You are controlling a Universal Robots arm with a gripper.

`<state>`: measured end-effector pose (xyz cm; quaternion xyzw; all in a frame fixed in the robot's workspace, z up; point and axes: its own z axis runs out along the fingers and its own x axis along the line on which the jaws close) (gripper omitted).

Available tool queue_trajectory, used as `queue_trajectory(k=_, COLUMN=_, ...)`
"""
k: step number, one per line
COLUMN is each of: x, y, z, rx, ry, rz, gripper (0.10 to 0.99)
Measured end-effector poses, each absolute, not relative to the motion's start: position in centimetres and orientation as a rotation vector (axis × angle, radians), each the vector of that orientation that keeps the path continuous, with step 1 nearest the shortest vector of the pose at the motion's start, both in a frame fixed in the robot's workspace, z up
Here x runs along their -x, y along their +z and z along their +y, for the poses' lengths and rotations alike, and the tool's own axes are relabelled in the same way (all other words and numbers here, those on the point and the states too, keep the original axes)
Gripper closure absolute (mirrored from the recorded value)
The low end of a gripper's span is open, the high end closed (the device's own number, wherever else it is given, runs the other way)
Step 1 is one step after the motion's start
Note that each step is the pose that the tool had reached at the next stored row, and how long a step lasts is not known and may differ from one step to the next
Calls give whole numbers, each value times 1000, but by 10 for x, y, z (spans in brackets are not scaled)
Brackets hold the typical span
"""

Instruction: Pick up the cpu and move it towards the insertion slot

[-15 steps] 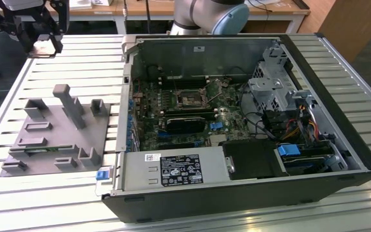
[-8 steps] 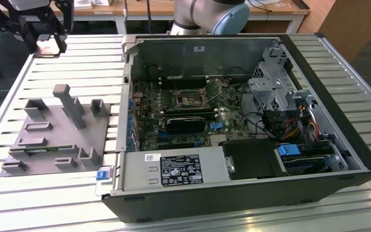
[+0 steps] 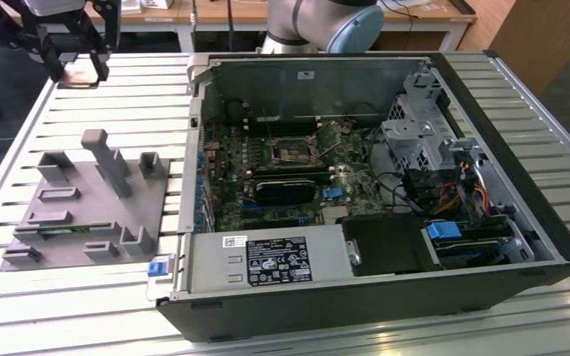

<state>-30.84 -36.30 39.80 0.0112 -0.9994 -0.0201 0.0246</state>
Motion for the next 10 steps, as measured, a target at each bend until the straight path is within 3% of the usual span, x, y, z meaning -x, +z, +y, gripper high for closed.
queue_trajectory(k=10, x=300, y=398, z=-363, rx=-35, ry=-62, rz=-3092, gripper=541)
